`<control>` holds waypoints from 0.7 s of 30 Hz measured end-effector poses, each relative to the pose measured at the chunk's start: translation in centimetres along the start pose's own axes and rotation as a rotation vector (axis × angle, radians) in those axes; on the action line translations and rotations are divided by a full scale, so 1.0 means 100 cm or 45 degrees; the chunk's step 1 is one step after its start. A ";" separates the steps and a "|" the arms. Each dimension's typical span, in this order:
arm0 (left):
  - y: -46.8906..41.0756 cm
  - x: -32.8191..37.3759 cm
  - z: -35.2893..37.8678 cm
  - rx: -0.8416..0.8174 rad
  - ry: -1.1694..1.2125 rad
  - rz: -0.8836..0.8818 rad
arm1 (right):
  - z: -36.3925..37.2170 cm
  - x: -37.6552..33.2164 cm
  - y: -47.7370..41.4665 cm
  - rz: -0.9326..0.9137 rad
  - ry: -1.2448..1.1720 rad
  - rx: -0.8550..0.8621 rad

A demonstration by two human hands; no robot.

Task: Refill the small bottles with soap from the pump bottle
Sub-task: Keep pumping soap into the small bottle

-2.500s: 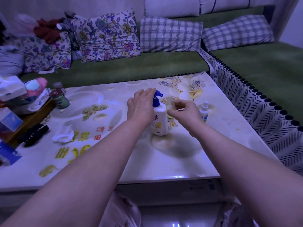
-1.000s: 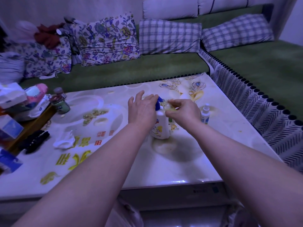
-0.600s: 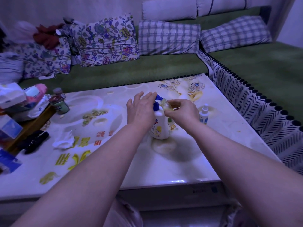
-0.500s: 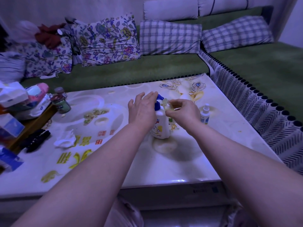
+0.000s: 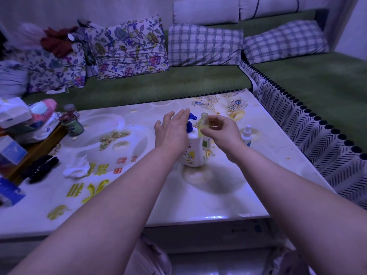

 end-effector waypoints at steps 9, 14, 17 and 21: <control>0.000 0.000 0.001 -0.019 0.018 -0.015 | 0.001 0.007 0.001 0.064 -0.193 -0.097; 0.000 -0.001 0.002 -0.039 0.028 -0.028 | 0.002 0.009 0.000 0.070 -0.219 -0.104; 0.000 -0.001 0.001 -0.033 0.027 -0.027 | 0.002 0.009 0.001 0.079 -0.229 -0.116; 0.000 -0.001 0.001 -0.029 0.038 -0.024 | 0.003 0.010 0.002 0.097 -0.228 -0.134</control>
Point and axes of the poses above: each hand's wrist, its own y-axis away from the middle knuckle, its own z-axis out of the palm, x = y × z, the point moved 7 cm from there along -y, towards the middle knuckle, and after that the axes turned 2 degrees about -x, right-handed, at the moved point
